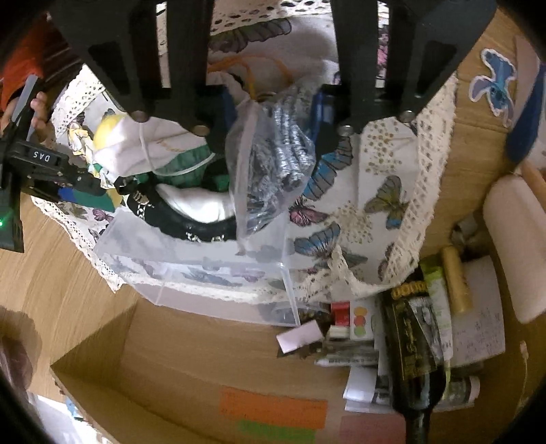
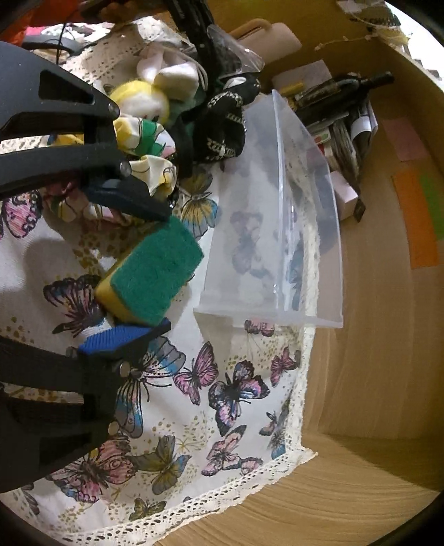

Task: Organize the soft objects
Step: 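Grasp the clear zip bag with the left tool while the right tool grasps the green sponge, then lower the zip bag and sponge into the clear box and open both tools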

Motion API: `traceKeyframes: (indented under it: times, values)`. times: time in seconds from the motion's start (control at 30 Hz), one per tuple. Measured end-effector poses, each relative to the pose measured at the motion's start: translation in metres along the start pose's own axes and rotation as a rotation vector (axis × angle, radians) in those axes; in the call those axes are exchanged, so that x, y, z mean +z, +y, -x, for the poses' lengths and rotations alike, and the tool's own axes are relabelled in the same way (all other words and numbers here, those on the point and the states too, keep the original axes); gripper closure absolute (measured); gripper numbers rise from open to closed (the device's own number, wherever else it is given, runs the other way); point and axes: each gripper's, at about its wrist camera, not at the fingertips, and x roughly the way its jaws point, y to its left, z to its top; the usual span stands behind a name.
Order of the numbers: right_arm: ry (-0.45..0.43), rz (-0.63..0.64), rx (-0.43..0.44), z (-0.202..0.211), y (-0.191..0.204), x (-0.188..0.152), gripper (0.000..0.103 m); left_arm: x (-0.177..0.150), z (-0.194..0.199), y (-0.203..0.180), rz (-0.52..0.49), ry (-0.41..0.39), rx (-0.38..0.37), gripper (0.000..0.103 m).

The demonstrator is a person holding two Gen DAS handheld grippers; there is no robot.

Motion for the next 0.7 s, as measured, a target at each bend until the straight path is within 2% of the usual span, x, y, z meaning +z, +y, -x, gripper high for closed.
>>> traceKeyframes:
  times: [0.07, 0.27, 0.53, 0.7]
  values:
    - [-0.015, 0.008, -0.009, 0.003, 0.002, 0.000, 0.059, 0.003, 0.008, -0.001, -0.014, -0.027, 0.020, 0.072]
    - [-0.095, 0.020, -0.018, 0.025, 0.005, 0.008, 0.060, 0.019, 0.035, 0.002, -0.023, -0.111, 0.033, 0.073]
    - [-0.235, 0.029, -0.001, 0.061, 0.011, 0.034, 0.060, 0.058, 0.057, -0.008, -0.026, -0.212, -0.004, 0.073]
    - [-0.306, 0.042, -0.013, 0.071, 0.016, 0.053, 0.060, 0.088, 0.048, -0.017, -0.031, -0.224, -0.049, 0.073]
